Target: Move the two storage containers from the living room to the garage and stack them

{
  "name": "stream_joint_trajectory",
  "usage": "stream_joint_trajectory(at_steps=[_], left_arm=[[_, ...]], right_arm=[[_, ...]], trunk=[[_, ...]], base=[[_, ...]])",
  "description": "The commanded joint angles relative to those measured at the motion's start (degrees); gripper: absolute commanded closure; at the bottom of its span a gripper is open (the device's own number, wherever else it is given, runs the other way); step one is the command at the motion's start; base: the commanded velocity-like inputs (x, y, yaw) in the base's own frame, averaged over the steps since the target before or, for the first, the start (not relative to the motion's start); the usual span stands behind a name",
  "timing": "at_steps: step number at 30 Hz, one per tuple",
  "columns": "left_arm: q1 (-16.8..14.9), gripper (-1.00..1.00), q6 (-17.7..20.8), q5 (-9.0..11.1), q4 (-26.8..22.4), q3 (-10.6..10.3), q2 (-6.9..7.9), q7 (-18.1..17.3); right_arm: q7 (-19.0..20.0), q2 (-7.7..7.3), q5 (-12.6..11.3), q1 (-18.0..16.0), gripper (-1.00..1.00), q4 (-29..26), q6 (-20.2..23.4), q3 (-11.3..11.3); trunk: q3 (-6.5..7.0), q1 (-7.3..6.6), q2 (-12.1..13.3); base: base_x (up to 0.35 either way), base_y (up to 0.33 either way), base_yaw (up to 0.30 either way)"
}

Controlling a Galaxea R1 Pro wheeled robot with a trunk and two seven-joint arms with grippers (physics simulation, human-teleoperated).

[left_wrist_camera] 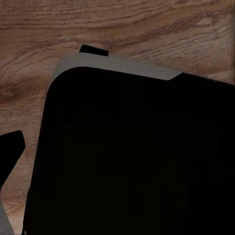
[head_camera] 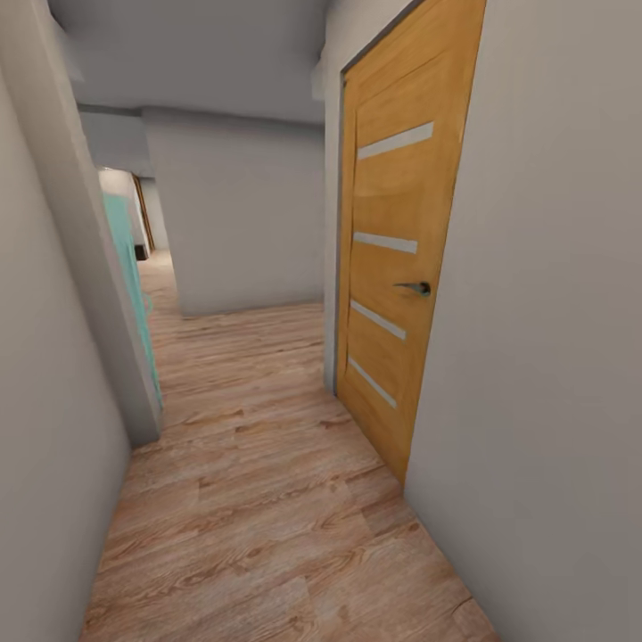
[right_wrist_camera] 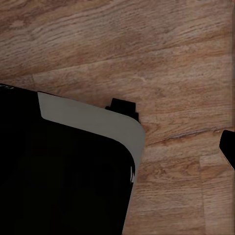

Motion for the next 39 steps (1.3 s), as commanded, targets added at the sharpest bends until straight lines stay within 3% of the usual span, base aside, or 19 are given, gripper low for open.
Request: stream_joint_trajectory(at_steps=[1, 25, 39], left_arm=[[0.0, -1.0, -0.1, 0.3, 0.0, 0.0, -0.01, 0.0], [0.0, -1.0, 0.1, 0.3, 0.1, 0.0, -0.08, 0.0], [0.0, -1.0, 0.0, 0.4, 0.1, 0.0, -0.07, 0.1]], right_arm=[[0.3, 0.01, -0.6, -0.1, -1.0, 0.2, -0.3, 0.4], [0.2, 0.03, -0.6, -0.1, -1.0, 0.2, -0.5, 0.4], [0.2, -0.03, -0.6, -0.1, -1.0, 0.2, -0.7, 0.4]], trunk=[[-0.05, 0.03, 0.0], [-0.05, 0.03, 0.0], [-0.05, 0.03, 0.0]], base=[[0.306, 0.0, 0.039], [0.307, 0.0, 0.256], [0.306, -0.082, 0.026]])
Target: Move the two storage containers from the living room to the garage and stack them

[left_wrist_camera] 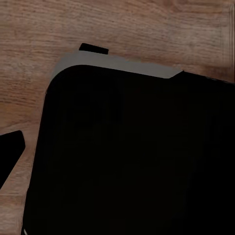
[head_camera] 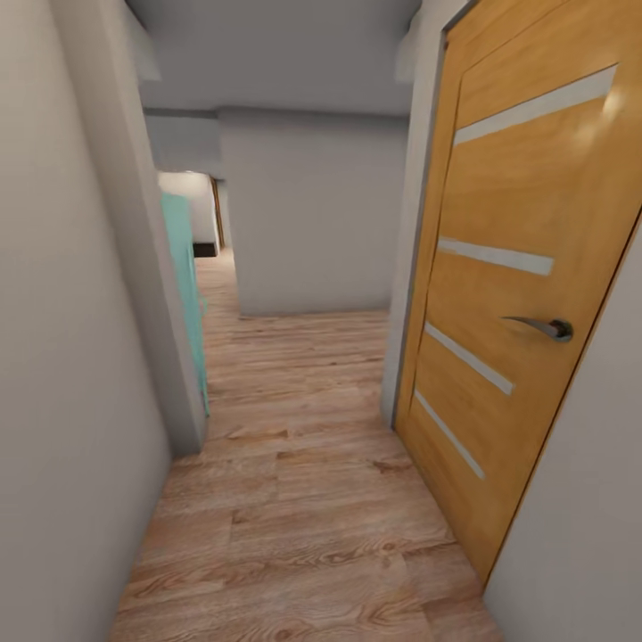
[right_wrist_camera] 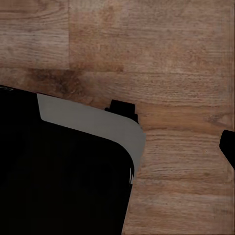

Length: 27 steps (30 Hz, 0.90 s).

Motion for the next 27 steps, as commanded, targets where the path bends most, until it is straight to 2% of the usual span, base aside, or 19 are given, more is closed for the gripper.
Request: stream_joint_trajectory(at_steps=[1, 21, 27], left_arm=[[0.0, -1.0, -0.1, 0.3, 0.0, 0.0, -0.02, 0.0], [0.0, -1.0, -0.2, 2.5, 0.0, 0.0, 0.06, 0.0], [0.0, -1.0, -0.5, 2.5, 0.0, 0.0, 0.11, 0.0]], right_arm=[[0.3, 0.0, -0.6, -0.1, -1.0, 0.2, -0.3, 0.4], [0.4, 0.05, -0.6, -0.1, -1.0, 0.2, 0.0, 0.5], [0.3, 0.0, -0.5, -0.1, -1.0, 0.2, -0.1, 0.7]], trunk=[[-0.05, 0.03, 0.0], [-0.05, 0.03, 0.0], [-0.05, 0.03, 0.0]], base=[[0.304, -0.182, 0.0], [0.301, -0.195, 0.001], [0.305, -0.145, 0.172]])
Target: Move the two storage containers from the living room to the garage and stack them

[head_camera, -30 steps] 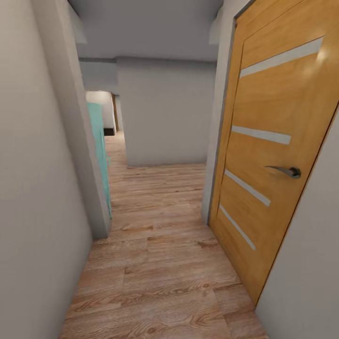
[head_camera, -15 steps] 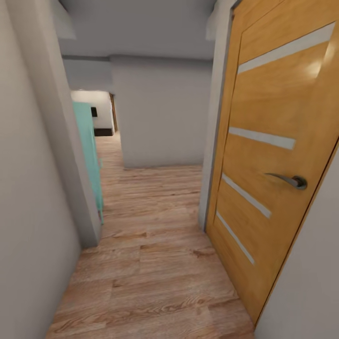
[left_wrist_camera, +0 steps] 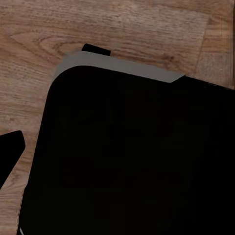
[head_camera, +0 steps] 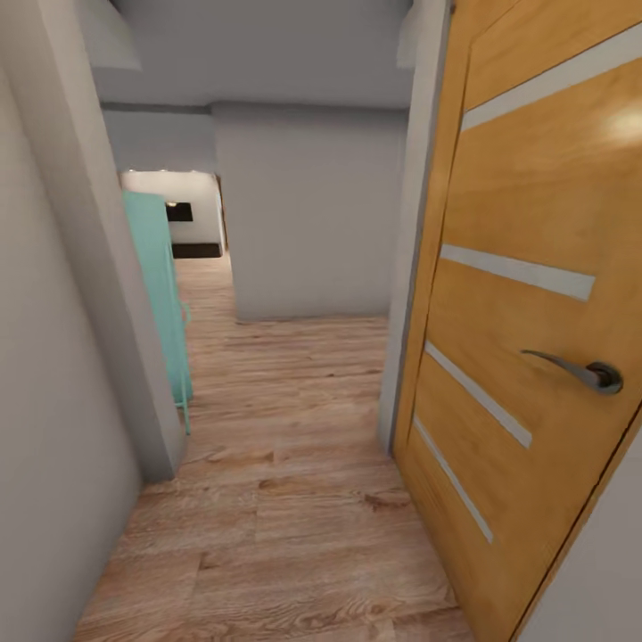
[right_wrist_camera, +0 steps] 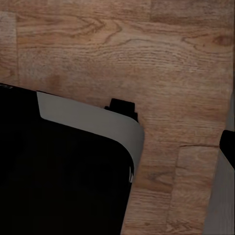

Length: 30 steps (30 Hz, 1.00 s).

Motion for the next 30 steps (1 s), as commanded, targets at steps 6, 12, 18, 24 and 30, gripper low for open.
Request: stream_joint_trajectory(at_steps=[6, 12, 18, 24, 30], left_arm=[[0.0, -1.0, -0.2, 0.3, 0.0, 0.1, -0.07, 0.0], [0.0, -1.0, -0.2, 0.3, 0.0, 0.1, -0.1, 0.0], [0.0, -1.0, 0.1, 0.3, 0.0, 0.0, -0.13, 0.0], [0.0, -1.0, 0.1, 0.4, 0.0, 0.0, -0.08, 0.0], [0.0, -1.0, 0.2, 0.4, 0.0, 0.0, -0.08, 0.0]], right_arm=[[0.3, -0.01, -0.6, -0.1, -1.0, 0.2, -0.3, 0.5], [0.3, -0.01, -0.6, -0.1, -1.0, 0.2, -0.4, 0.4], [0.3, -0.01, -0.5, -0.1, -1.0, 0.2, -0.4, 0.4], [0.4, 0.08, -0.5, -0.1, -1.0, 0.2, -0.3, 0.5], [0.4, 0.24, -0.5, -0.1, -1.0, 0.2, -0.3, 0.4]], trunk=[[-0.05, 0.03, 0.0], [-0.05, 0.03, 0.0], [-0.05, 0.03, 0.0], [-0.05, 0.03, 0.0], [-0.05, 0.03, 0.0]], base=[[0.312, -0.016, 0.273], [0.315, -0.001, 0.09], [0.318, 0.0, 0.007], [0.318, 0.0, 0.0], [0.318, 0.0, 0.0]])
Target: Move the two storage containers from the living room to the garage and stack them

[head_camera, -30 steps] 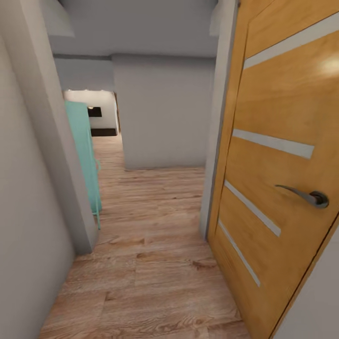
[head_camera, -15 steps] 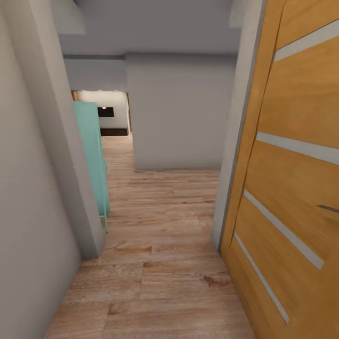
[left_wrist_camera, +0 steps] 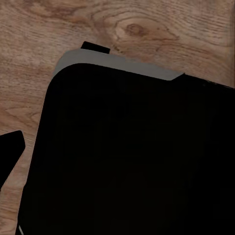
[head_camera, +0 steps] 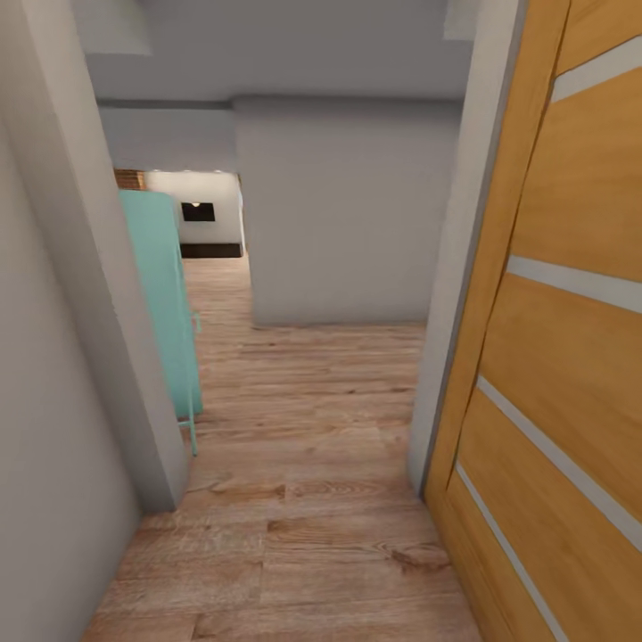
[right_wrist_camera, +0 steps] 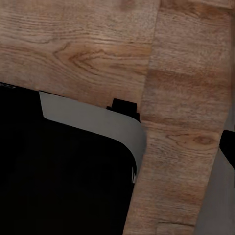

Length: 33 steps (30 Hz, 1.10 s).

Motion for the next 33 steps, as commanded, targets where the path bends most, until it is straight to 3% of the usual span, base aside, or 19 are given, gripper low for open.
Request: stream_joint_trajectory(at_steps=[1, 33], left_arm=[[0.0, -1.0, -0.1, 0.3, 0.0, 0.0, 0.01, 0.0], [0.0, -1.0, 0.1, 0.3, 0.1, 0.0, 0.25, 0.0]], right_arm=[[0.3, 0.01, -0.6, -0.1, -1.0, 0.2, -0.3, 0.4], [0.4, -0.06, -0.6, -0.1, -1.0, 0.2, -0.2, 0.4]], trunk=[[-0.05, 0.03, 0.0], [-0.05, 0.03, 0.0]], base=[[0.319, 0.0, 0.0], [0.329, 0.0, 0.0]])
